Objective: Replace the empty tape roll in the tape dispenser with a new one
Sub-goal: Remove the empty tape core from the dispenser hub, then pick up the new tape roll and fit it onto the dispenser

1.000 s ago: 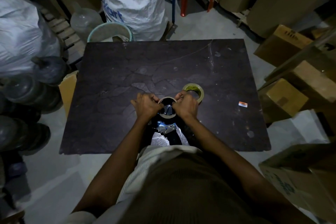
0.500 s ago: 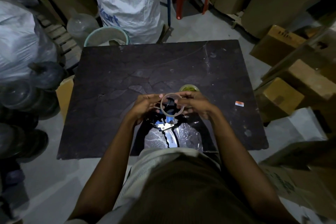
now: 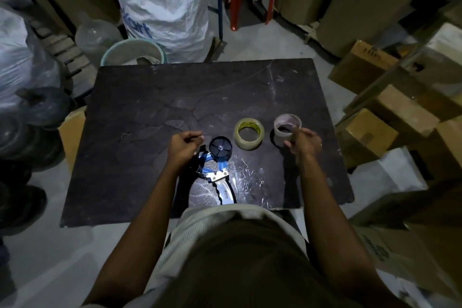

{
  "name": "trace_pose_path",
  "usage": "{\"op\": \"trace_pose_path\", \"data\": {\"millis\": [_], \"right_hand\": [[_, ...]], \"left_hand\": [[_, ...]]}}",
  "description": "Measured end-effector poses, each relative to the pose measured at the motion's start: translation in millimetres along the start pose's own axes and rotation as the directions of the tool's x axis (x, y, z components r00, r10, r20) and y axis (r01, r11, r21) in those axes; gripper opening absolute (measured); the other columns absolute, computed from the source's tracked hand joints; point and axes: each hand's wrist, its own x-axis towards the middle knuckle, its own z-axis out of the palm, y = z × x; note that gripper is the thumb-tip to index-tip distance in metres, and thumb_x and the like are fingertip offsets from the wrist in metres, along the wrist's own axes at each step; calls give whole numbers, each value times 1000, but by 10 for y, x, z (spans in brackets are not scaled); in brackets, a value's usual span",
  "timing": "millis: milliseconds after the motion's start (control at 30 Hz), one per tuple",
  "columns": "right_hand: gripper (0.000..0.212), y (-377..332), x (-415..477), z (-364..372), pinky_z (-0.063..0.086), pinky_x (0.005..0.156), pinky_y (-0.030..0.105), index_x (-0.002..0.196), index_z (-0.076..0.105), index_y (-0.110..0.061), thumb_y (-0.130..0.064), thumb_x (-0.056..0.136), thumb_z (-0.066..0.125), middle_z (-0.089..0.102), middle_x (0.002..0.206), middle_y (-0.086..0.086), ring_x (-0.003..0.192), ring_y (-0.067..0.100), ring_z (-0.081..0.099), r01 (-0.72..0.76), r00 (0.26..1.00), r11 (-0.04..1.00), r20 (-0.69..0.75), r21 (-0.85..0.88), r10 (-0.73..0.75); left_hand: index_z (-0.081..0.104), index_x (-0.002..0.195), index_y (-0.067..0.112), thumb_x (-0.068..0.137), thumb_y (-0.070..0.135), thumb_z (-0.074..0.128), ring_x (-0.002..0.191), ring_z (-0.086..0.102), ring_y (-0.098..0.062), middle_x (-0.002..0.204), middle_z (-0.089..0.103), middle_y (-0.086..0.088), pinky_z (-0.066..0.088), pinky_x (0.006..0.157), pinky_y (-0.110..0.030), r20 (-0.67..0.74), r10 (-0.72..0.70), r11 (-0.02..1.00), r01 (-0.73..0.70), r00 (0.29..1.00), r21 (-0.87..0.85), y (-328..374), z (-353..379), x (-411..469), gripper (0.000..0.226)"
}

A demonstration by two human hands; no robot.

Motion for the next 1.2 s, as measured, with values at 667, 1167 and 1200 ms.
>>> {"op": "trace_pose_path", "data": {"millis": [667,1167,1200], "right_hand": [[17,350,-703,709,26,114,45,101,72,-19,-31,94,62,74,101,10,108,31,63,687,658,-168,703,-707,-269],[18,-500,-1256,826,57,68,24,105,75,-1,-11,90,74,78,90,8,76,14,71,127,714,987,683,94,-157],[16,-523,-1288,836,57,66,24,105,75,-2,-11,91,72,77,88,8,74,14,71,104,703,989,695,108,-150]], "left_hand": [[80,96,19,85,18,76,88,72,-11,91,77,4,59,88,-35,-103,62,996,-54,993,72,-84,-177,2,11],[52,139,47,87,29,76,109,63,-9,126,62,3,55,87,-20,67,420,907,-416,905,-66,857,187,-121,60],[53,140,45,88,30,75,109,62,-9,127,60,4,55,90,-24,60,476,879,-476,877,-16,876,185,-128,58]]}}
